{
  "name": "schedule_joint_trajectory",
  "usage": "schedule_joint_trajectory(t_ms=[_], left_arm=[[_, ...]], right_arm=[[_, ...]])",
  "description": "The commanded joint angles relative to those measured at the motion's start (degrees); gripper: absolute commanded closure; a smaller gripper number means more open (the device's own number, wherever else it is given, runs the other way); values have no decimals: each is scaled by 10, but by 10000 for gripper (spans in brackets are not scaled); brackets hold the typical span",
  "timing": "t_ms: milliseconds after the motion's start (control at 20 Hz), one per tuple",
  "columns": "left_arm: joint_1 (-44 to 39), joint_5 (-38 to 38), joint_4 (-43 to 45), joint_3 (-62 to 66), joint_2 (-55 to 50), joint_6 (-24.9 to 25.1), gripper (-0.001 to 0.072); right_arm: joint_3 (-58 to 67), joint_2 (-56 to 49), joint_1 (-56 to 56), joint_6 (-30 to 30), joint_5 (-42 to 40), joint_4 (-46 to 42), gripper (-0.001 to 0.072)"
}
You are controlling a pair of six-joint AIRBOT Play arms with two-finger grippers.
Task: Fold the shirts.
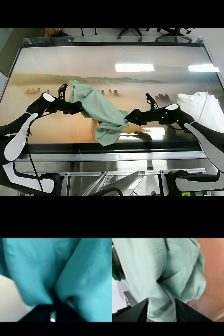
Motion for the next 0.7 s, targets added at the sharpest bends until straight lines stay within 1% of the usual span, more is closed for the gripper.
schedule_joint_trajectory(t_ms=[0, 300, 350, 400, 450, 550, 650], left_arm=[[0, -21, -11, 36, -36, 3, 694], [23, -80, -11, 62, -36, 3, 694], [23, -87, -11, 64, -36, 3, 694], [26, -90, -11, 62, -32, 3, 694], [28, -90, -11, 58, -24, 3, 695], [33, -103, -11, 59, 0, 3, 696], [47, -131, -11, 62, 48, 6, 696]], right_arm=[[0, -3, 4, -6, 5, 2, 339], [0, -10, 52, -6, 8, -16, 344], [0, -12, 60, -8, 5, -15, 379], [1, -12, 64, -18, 5, -15, 558], [1, -11, 63, -26, 5, -11, 680], [9, -5, 55, -30, 9, -11, 695], [35, 13, 27, -30, 36, -16, 695]])
